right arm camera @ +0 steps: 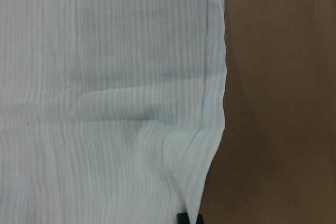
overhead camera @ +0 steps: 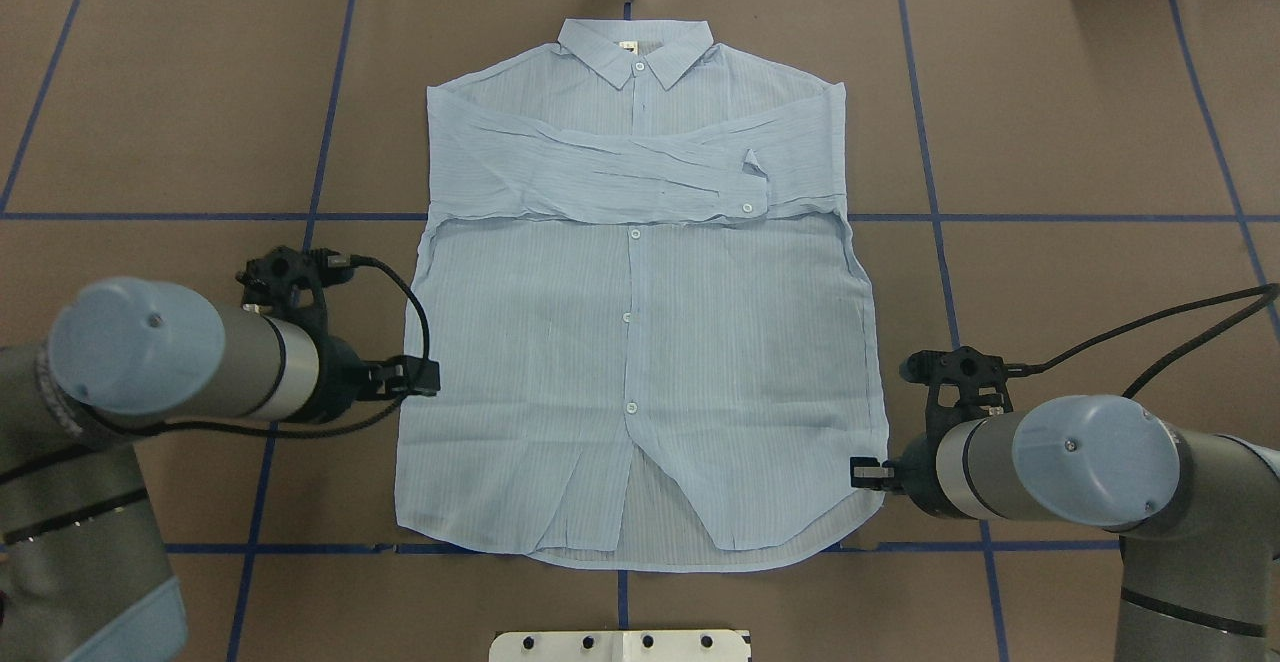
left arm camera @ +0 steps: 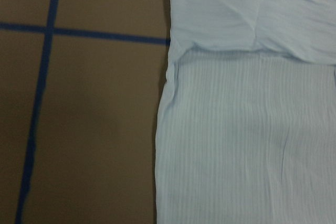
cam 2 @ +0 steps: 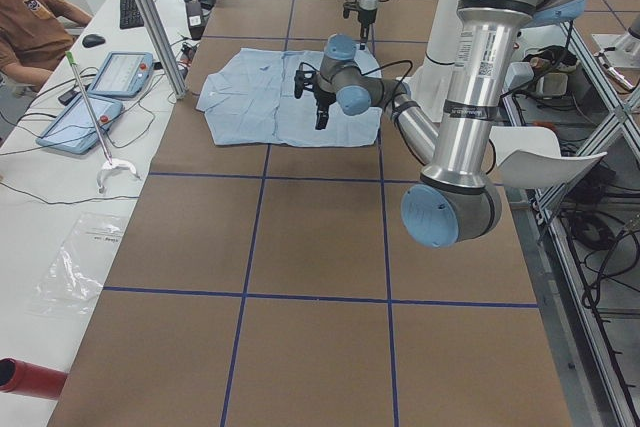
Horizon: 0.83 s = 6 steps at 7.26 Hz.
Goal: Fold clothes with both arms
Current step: 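Lower both grippers to the hem corners nearest the robot and grasp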
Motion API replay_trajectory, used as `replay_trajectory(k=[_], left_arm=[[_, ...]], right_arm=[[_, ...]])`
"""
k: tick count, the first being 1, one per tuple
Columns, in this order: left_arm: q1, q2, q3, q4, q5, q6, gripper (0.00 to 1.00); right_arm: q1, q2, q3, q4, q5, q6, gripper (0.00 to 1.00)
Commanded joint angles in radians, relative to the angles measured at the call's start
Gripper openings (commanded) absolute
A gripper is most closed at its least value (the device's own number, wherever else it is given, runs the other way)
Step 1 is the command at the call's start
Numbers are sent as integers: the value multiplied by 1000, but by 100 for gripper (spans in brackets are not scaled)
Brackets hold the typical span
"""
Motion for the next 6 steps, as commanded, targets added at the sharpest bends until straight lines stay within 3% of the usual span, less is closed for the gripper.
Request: replay_trajectory(k=[1, 6], left_arm=[[142, -30, 72, 6, 41, -117, 82], [144, -17, 73, 49, 39, -117, 71]], right_arm=[[20, 0, 13, 0, 0, 0, 0], [23, 0, 19, 0, 0, 2, 0]])
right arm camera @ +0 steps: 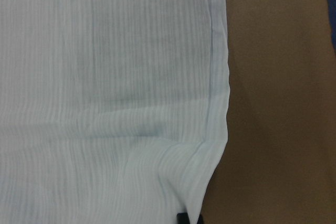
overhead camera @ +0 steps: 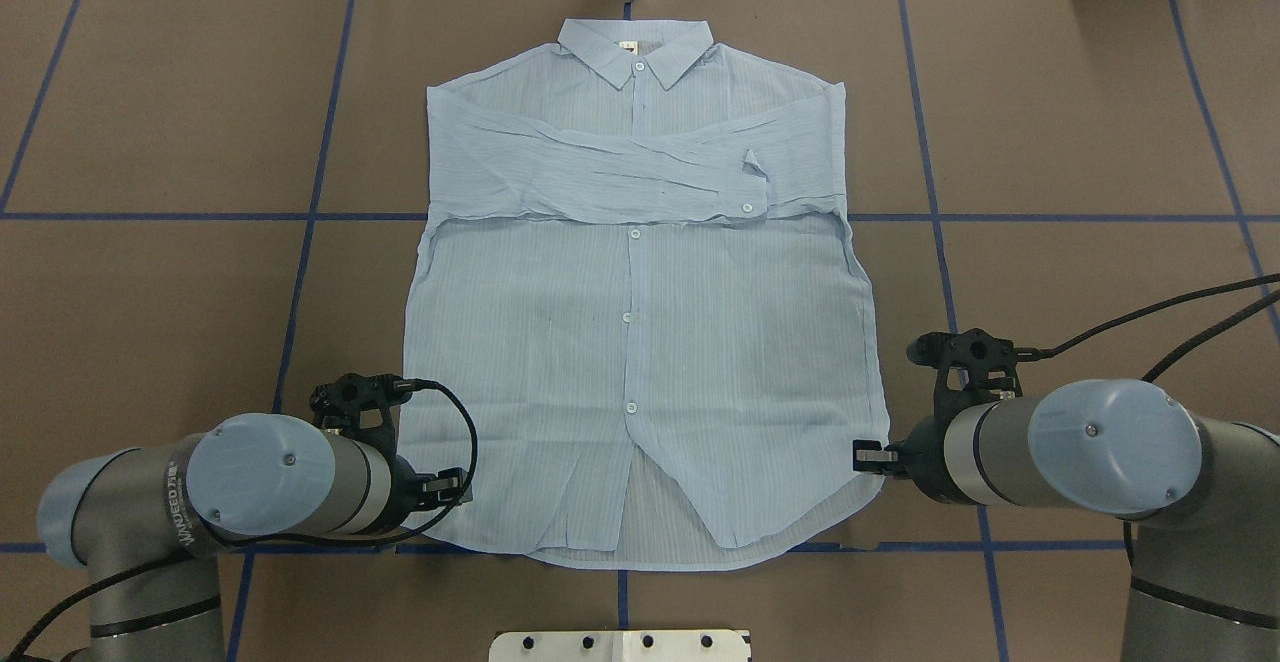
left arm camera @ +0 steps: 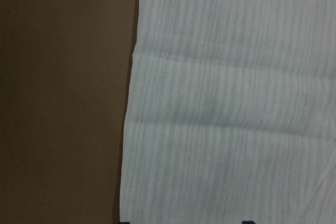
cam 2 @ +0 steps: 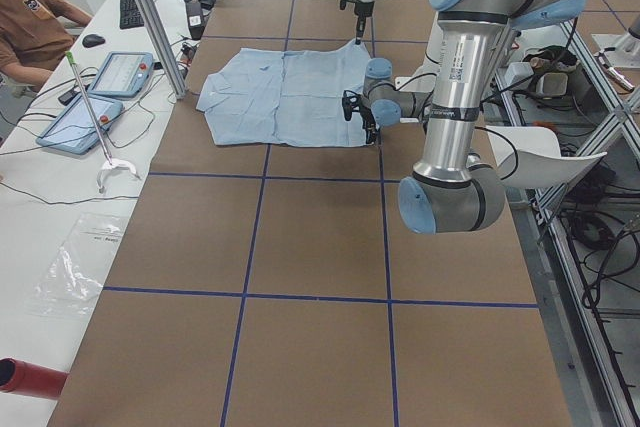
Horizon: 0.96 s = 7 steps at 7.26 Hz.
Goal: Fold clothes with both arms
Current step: 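Lower both grippers to the hem corners nearest the robot and grasp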
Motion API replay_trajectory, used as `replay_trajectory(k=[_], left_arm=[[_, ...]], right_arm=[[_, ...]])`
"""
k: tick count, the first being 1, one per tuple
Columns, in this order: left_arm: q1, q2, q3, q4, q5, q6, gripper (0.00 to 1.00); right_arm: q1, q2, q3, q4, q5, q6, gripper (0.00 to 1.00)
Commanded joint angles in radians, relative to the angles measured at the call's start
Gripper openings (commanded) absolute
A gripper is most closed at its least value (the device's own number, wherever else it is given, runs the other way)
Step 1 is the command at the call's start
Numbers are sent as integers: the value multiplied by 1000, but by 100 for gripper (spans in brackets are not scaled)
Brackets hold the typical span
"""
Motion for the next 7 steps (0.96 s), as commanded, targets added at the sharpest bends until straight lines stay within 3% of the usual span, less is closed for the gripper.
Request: replay_trajectory(k=[1, 5, 7], left_arm=[[-3, 2, -11, 48, 0, 0, 70], [5, 3, -10, 63, -2, 0, 63], [6, 2, -7, 63, -2, 0, 43]], right_arm=[[4, -1, 1, 0, 1, 0, 0], [10, -3, -1, 0, 1, 0, 0], [13, -3, -1, -2, 1, 0, 0]])
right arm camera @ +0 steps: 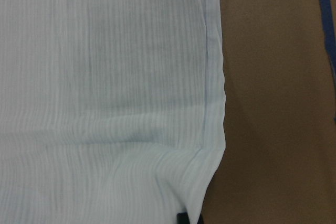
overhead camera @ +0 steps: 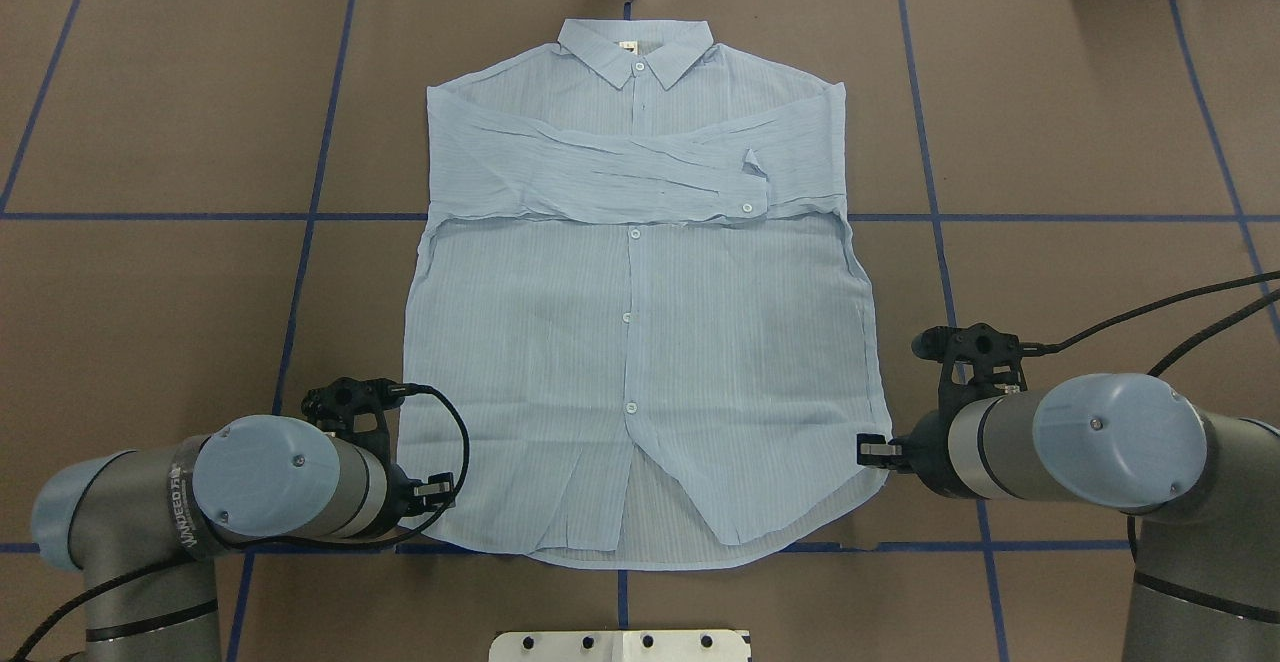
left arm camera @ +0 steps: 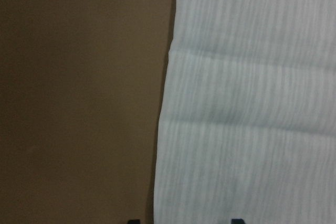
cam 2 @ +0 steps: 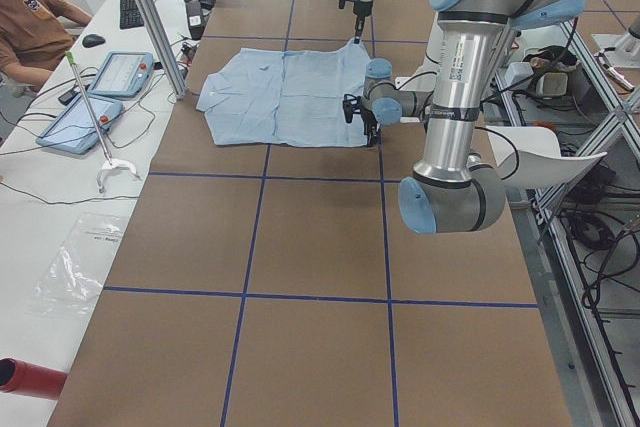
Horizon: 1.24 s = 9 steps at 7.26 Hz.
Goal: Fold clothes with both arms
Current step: 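Lower both grippers to the hem corners nearest the robot and grasp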
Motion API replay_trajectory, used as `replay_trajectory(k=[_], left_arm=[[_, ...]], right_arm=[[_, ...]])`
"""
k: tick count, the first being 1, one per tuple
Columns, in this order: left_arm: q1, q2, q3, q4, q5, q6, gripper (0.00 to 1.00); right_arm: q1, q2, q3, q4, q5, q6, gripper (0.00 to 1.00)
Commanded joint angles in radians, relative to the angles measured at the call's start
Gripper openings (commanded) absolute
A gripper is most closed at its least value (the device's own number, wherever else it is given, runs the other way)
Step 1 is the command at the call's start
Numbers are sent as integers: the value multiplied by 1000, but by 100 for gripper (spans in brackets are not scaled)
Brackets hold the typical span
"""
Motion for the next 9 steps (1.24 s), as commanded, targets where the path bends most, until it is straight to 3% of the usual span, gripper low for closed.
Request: replay_trajectory(k=[1, 4, 7, 9], left_arm=[[1, -2, 3, 0, 0, 0, 33], [-2, -5, -10, 0, -3, 0, 0], [-28, -1, -125, 99, -9, 15, 0], [-68, -1, -158, 132, -11, 72, 0]], right_arm=[[4, 0, 0, -1, 0, -1, 0], [5, 0, -5, -1, 0, 1, 0], [34, 0, -5, -1, 11, -1, 0], [101, 1, -3, 2, 101, -2, 0]])
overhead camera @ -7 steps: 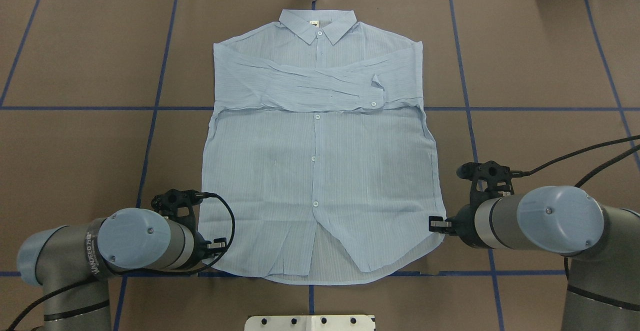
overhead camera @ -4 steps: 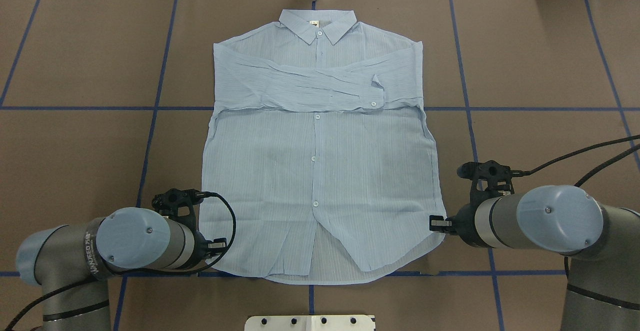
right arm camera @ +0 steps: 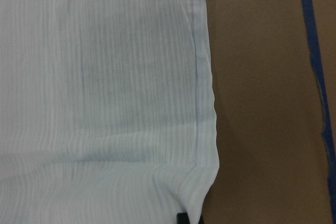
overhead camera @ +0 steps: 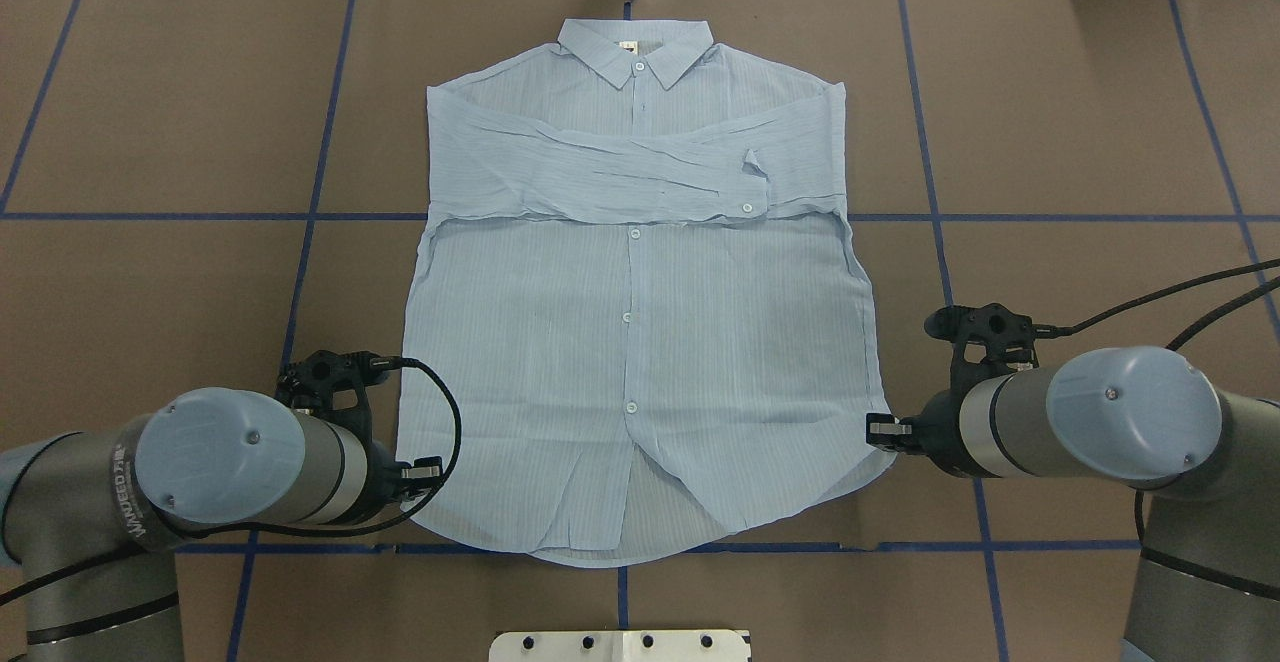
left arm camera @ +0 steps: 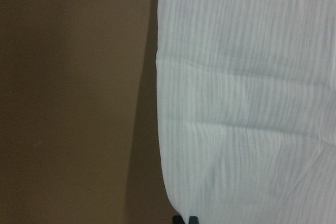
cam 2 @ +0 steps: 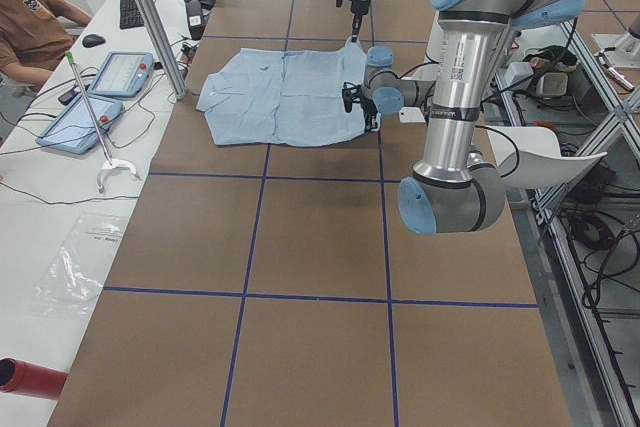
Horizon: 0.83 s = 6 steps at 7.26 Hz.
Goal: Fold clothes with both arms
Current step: 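Lift the hem with both grippers and fold it toward the collar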
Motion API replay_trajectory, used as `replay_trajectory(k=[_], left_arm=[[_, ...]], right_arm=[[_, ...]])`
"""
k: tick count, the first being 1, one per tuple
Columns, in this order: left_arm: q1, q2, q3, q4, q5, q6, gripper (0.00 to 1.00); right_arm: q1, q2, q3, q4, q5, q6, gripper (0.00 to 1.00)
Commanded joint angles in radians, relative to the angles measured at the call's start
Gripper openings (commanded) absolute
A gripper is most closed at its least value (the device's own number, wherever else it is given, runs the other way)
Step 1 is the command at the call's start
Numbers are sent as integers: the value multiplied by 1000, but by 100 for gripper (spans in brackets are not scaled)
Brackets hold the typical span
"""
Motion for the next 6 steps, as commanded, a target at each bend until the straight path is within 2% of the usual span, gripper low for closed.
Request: replay_trajectory(k=[1, 6], left_arm=[[-37, 1, -16, 25, -1, 68, 0], [-40, -2, -22, 22, -2, 69, 0]], right_arm=[[63, -1, 0, 2, 72, -1, 0], [149, 5, -5, 2, 154, -1, 0]])
